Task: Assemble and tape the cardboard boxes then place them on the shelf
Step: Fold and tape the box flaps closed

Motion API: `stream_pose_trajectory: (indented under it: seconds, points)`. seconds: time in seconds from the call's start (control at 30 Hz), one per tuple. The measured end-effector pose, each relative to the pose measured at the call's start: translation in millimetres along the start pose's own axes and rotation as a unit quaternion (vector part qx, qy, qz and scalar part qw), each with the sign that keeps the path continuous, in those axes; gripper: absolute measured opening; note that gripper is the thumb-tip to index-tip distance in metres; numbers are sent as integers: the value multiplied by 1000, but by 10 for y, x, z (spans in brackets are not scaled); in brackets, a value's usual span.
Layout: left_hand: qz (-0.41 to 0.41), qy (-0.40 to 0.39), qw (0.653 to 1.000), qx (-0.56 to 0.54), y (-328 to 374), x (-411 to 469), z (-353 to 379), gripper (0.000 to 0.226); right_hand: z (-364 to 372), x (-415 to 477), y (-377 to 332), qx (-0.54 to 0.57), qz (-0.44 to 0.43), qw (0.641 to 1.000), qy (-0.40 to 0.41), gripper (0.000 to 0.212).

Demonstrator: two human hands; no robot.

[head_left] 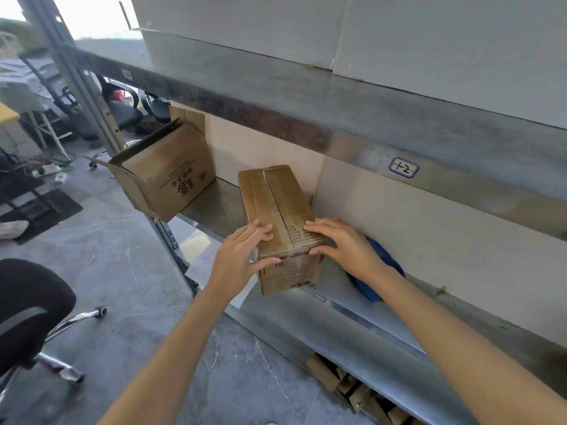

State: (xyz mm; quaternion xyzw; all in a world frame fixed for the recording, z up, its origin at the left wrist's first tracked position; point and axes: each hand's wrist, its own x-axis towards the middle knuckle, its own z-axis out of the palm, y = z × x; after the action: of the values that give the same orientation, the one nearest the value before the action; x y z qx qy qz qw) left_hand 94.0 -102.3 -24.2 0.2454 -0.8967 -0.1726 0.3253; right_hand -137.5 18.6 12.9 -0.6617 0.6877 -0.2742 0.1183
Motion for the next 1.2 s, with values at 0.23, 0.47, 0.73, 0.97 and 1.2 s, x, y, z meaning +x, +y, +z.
stream_pose_trajectory:
  seconds: [0.23, 0.47, 0.73, 0.97, 1.2]
  points:
    - [-2, 33, 999, 3, 12, -29, 54, 53, 11, 9, 51, -12, -21, 1000, 15, 57]
    - [-82, 119, 989, 17, 244, -5, 268, 51, 209, 0, 21, -22, -36, 991, 124, 55]
    - [-103, 113, 988, -22, 220, 22, 306, 57, 231, 3, -15, -9, 0, 990, 140, 56]
    - [-85, 1, 983, -161, -32, 29, 32, 58, 26, -37, 145, 58, 22, 998, 21, 63]
    - [-113, 48, 985, -119, 130, -34, 47, 38, 50, -48, 28, 63, 26, 997, 30, 55]
